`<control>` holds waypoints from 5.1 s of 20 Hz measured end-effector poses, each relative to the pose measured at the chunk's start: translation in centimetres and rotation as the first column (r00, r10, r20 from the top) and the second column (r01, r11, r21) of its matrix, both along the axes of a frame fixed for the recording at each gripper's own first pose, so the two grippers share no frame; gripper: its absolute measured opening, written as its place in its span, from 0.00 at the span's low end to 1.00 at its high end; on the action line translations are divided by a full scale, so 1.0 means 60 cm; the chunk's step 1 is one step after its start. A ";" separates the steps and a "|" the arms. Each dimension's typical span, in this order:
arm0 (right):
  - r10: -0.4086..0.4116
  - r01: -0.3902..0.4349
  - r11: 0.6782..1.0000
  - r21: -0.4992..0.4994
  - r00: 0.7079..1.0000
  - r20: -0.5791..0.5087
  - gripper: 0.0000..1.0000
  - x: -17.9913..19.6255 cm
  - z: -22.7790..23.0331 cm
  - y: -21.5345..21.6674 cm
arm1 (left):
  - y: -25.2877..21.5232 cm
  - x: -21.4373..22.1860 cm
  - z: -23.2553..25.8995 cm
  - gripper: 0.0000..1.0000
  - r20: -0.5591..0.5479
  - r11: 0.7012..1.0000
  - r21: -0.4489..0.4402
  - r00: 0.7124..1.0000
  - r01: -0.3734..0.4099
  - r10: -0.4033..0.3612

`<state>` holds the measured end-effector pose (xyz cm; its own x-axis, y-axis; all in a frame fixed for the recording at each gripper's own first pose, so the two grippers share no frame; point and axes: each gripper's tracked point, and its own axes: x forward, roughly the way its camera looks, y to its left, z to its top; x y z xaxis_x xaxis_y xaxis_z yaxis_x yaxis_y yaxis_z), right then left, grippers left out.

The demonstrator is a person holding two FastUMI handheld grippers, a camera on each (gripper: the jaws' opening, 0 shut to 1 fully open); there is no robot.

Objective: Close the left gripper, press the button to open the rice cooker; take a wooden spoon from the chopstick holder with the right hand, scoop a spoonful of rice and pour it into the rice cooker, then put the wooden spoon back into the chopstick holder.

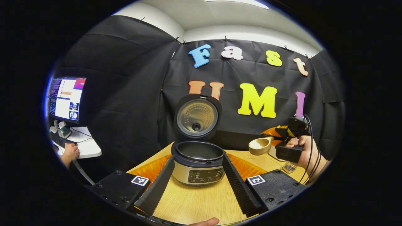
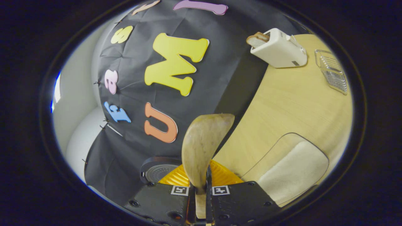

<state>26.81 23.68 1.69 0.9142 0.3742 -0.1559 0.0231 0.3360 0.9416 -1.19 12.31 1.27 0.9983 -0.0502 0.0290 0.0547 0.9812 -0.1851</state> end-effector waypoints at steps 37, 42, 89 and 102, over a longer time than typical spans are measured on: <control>0.140 0.076 0.590 -0.804 0.971 0.195 0.12 0.146 0.020 0.333 | 0.106 0.021 -0.045 0.96 -0.086 0.992 -0.039 0.990 -0.117 0.113; 0.156 0.153 0.412 -0.898 0.959 0.235 0.12 0.144 0.028 0.338 | 0.088 0.022 -0.041 0.96 -0.081 0.995 -0.025 0.993 -0.094 0.092; -0.090 0.409 0.152 -0.900 0.912 0.399 0.13 0.017 0.138 -0.301 | -0.030 0.035 -0.036 0.96 -0.066 0.992 0.124 0.998 -0.016 0.025; -0.278 0.245 0.214 -0.946 0.943 0.182 0.12 0.039 -0.081 -0.555 | -0.049 0.047 -0.045 0.96 -0.085 0.982 0.181 0.994 -0.047 0.063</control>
